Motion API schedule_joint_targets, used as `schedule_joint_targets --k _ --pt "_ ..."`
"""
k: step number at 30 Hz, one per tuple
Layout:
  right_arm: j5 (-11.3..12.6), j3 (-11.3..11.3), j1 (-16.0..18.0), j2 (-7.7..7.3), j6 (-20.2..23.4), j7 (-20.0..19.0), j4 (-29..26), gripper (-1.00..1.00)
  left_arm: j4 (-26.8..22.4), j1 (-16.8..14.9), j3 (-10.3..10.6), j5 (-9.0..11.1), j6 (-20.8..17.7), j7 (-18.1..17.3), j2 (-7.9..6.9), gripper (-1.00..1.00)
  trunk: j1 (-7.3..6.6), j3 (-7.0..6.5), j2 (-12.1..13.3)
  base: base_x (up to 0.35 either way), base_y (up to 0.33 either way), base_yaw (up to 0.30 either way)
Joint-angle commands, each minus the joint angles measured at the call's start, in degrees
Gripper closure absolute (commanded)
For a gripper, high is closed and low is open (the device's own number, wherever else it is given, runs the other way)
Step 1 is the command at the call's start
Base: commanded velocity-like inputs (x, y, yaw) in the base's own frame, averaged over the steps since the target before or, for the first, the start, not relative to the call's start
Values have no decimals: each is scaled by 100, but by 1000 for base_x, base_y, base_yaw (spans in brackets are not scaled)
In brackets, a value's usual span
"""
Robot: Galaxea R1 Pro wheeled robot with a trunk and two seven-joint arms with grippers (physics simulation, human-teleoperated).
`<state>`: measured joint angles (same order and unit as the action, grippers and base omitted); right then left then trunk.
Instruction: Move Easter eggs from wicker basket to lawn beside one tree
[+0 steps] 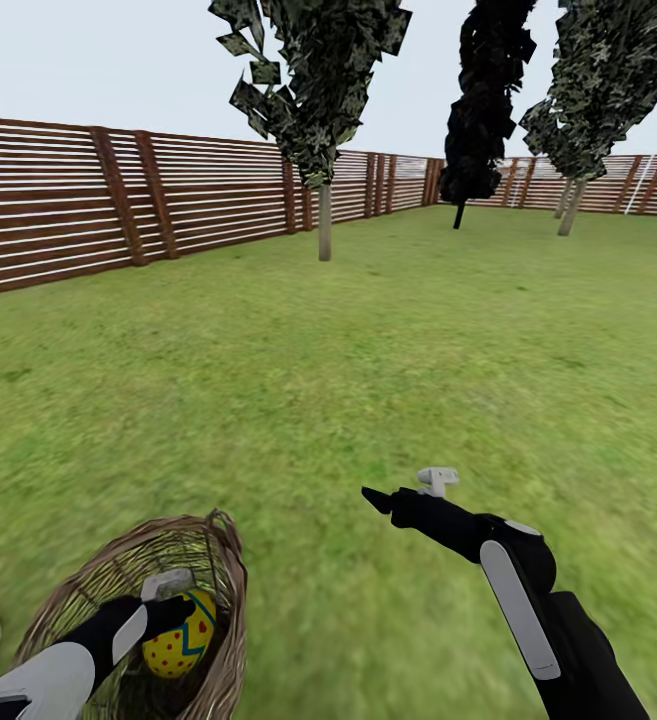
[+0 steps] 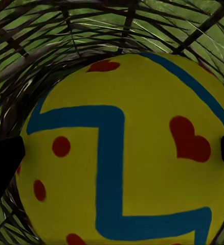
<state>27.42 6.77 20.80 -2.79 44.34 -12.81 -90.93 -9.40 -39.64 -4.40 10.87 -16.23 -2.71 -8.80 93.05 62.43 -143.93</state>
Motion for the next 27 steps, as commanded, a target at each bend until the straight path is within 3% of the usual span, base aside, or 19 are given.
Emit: schedule_joint_targets --k 1,12,16,20,27 --pt "-18 0 3 -3 21 -20 -4 -100 -8 0 -44 20 -43 -13 1 100 -3 -18 0 0 0 0" --pt "-18 0 3 -3 20 -25 -4 -100 21 0 -44 -2 -83 -5 1 100 -32 -262 14 0 0 0" --pt "-18 -5 3 -8 19 -28 -4 -100 32 0 -44 -6 -509 39 -6 100 -42 -350 20 0 0 0" --pt "-18 -5 3 -4 17 -28 -4 -100 37 0 -44 -8 -644 111 -18 100 -52 -439 25 0 0 0" --pt "-18 -8 2 -5 7 -28 -4 -100 43 0 -39 -28 -1020 149 -182 100 -71 -594 35 0 0 0"
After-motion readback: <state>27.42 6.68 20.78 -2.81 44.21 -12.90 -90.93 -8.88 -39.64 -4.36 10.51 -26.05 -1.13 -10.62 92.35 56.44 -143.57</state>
